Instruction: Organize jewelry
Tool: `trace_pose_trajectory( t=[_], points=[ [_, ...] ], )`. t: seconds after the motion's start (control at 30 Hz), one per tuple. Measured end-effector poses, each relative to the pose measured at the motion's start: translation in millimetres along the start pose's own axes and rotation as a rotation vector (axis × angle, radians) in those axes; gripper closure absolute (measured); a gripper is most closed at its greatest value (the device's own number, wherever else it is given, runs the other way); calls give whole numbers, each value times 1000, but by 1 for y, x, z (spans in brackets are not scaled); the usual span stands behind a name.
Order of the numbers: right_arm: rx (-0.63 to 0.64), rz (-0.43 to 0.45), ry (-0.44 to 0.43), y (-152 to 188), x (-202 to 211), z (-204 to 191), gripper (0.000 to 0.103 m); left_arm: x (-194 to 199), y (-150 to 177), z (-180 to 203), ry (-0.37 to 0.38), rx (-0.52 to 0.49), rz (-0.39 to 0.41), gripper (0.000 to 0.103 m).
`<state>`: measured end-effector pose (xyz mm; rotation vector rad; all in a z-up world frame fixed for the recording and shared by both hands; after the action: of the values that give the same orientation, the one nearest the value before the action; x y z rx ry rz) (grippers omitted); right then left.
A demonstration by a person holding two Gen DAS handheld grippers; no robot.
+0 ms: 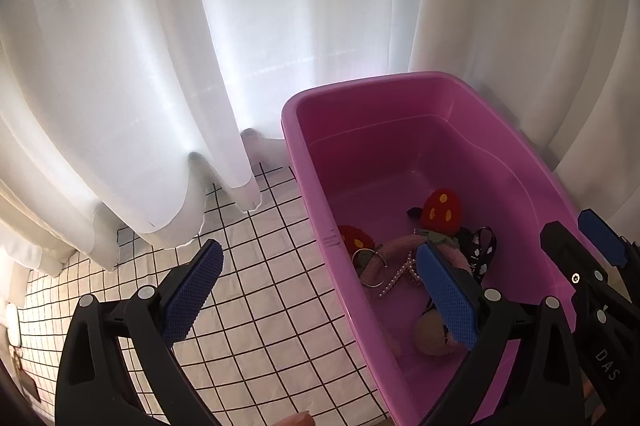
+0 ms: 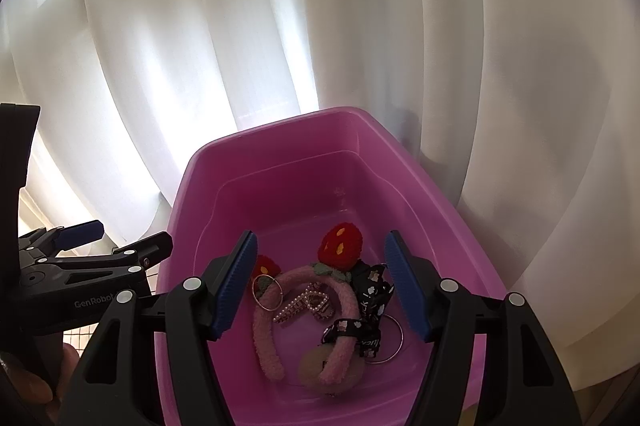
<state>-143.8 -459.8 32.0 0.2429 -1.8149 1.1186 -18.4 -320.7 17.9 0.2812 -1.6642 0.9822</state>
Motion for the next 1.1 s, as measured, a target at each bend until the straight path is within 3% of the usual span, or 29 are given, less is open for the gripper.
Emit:
trace_pose_trajectory(
  t=[0.33, 1.1],
  points=[
    [7, 2, -3, 2, 2, -4, 39, 1, 1, -9, 35, 41, -7, 7],
    [9, 5, -9, 5, 1, -10, 39, 4, 3, -13, 20, 50, 3, 7]
  ],
)
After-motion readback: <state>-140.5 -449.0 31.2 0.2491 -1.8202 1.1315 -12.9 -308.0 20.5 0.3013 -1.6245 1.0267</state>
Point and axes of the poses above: each gripper's, at about its wrist camera, not at the fingertips, and x roughly against the way its jaws point, z to its right, y to its underside, the point moved 2 cm from there along -x, roughly the way its jaws point, and after that the axes turned 11 degrees about -z, right-handed, at the moved point
